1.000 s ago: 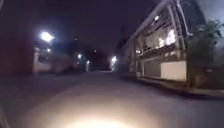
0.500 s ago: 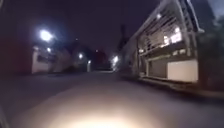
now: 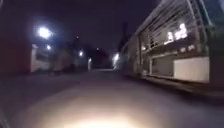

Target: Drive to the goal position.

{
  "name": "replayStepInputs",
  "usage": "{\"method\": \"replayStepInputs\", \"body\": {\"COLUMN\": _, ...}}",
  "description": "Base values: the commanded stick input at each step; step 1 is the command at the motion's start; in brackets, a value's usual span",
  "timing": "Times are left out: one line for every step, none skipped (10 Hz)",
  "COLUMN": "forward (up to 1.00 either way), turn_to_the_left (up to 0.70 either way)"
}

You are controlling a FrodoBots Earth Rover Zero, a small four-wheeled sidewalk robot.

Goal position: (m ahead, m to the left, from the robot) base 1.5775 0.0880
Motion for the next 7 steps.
{"method": "replayStepInputs", "body": {"forward": 0.70, "turn_to_the_left": 0.00}}
{"method": "replayStepInputs", "body": {"forward": 0.70, "turn_to_the_left": 0.00}}
{"method": "replayStepInputs", "body": {"forward": 0.70, "turn_to_the_left": 0.00}}
{"method": "replayStepInputs", "body": {"forward": 0.70, "turn_to_the_left": 0.00}}
{"method": "replayStepInputs", "body": {"forward": 0.70, "turn_to_the_left": 0.00}}
{"method": "replayStepInputs", "body": {"forward": 0.70, "turn_to_the_left": 0.00}}
{"method": "replayStepInputs", "body": {"forward": 0.70, "turn_to_the_left": 0.00}}
